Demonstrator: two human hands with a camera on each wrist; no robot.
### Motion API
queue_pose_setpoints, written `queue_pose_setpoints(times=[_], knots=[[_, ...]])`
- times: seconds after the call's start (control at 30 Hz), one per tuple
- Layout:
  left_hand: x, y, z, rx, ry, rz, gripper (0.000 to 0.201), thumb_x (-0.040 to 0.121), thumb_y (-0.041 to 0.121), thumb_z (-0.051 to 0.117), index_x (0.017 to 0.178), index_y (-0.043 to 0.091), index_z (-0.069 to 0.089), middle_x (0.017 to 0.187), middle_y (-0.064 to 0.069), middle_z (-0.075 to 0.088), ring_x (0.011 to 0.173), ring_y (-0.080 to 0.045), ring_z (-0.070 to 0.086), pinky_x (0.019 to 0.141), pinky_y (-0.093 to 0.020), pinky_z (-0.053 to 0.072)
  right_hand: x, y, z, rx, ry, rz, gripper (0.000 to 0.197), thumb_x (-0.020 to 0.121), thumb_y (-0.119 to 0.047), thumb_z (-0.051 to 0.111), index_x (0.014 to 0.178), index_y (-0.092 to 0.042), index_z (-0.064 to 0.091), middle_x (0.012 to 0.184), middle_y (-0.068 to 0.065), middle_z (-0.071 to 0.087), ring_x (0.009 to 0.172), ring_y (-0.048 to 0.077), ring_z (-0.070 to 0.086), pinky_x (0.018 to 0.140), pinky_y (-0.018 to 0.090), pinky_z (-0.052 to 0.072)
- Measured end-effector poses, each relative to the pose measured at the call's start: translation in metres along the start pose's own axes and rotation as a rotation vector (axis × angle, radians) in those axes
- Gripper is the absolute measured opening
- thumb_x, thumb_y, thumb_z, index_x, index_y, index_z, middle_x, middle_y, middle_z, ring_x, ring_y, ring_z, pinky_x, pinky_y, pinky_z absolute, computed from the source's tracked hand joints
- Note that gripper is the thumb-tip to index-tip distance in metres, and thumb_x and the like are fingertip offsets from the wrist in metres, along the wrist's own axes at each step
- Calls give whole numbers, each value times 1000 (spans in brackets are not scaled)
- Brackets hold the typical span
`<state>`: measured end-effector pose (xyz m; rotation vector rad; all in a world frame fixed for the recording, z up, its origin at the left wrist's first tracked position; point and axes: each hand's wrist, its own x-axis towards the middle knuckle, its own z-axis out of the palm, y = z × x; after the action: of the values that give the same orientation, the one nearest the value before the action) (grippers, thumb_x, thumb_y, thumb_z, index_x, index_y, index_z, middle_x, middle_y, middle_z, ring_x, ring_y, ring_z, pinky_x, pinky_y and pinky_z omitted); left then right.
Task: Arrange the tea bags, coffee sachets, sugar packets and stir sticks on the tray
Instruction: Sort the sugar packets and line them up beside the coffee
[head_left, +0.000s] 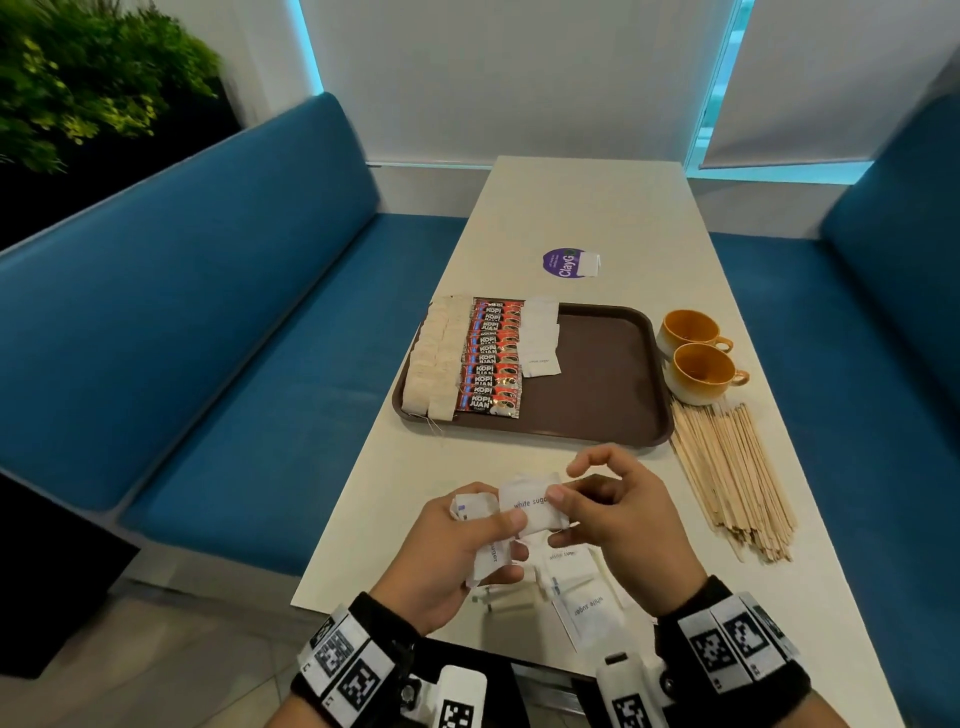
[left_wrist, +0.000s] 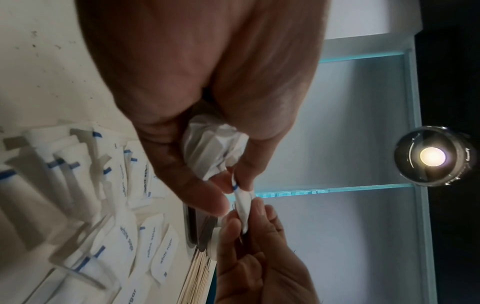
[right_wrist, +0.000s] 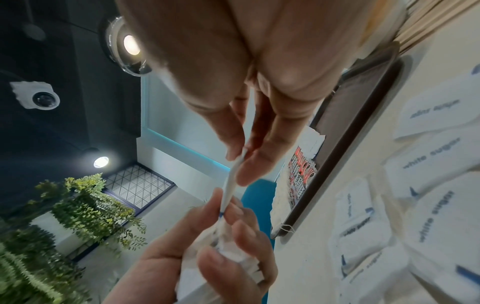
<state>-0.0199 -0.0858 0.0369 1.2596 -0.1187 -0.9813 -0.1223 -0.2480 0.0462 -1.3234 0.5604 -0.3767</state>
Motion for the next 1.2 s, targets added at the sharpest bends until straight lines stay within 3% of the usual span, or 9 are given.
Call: queue_pose_setpoints(times=[0.1,0.17,0.37,0.5,0.67,0.8,0.93,1.03,1.2], knots=[[2,-1,0,27,16,17,19,87,4,75,94,5,57,86,-18,63,66,-29,62,53,-32,53,1,0,0,-53,-28,-44,8,85,10,73,92,6,70,89,30,70,80,43,70,64,38,63],[2,-1,-1,26,20,27,19,88,4,75,93,5,57,87,-17,65,67,-28,62,54,-32,52,-1,-2,-2,-119,-89,-42,15,84,9,75,95,-1,78,93,23,74,83,43,72,71,40,64],[1,1,0,8,48,32,12,93,13,71,92,8,60,86,-16,68,66,-28,59,54,-32,50,-6,-8,-6,-267,-116,-56,32,80,4,81,105,-16,79,94,6,78,69,31,72,75,42,63],[2,2,4,20,97,44,14,96,19,66,86,10,61,83,-15,68,62,-28,60,53,-30,48,-8,-10,-6,-279,-111,-63,42,77,2,84,113,-20,77,86,9,78,65,26,73,78,46,59],[2,3,7,-44,101,20,20,102,22,57,86,11,60,90,-19,71,63,-30,59,52,-31,48,-5,-7,-7,-227,-100,-82,46,75,3,84,114,-21,77,83,8,77,64,26,73,80,32,59],[2,3,5,-22,41,36,29,91,36,71,95,8,63,88,-16,68,65,-28,58,53,-31,48,-2,-7,-9,-198,-78,-101,46,75,5,84,114,-19,77,90,7,78,64,27,73,75,30,61],[4,2,4,100,24,76,18,84,29,78,90,14,71,82,-12,64,63,-23,55,52,-29,44,-3,-7,-8,-141,-137,-107,38,72,10,84,103,-13,80,102,11,76,66,33,71,72,39,63],[8,0,5,112,89,100,16,91,27,73,80,15,71,79,-13,64,61,-24,53,48,-28,42,-4,-6,-8,-160,-165,-96,25,73,9,83,92,-8,81,86,16,76,64,31,71,71,36,62],[10,-2,6,54,94,57,32,94,38,69,96,6,67,82,-15,68,64,-27,55,50,-30,42,-1,-7,-10,-226,-143,-109,25,76,7,83,96,-8,81,85,12,77,61,26,70,68,32,61]])
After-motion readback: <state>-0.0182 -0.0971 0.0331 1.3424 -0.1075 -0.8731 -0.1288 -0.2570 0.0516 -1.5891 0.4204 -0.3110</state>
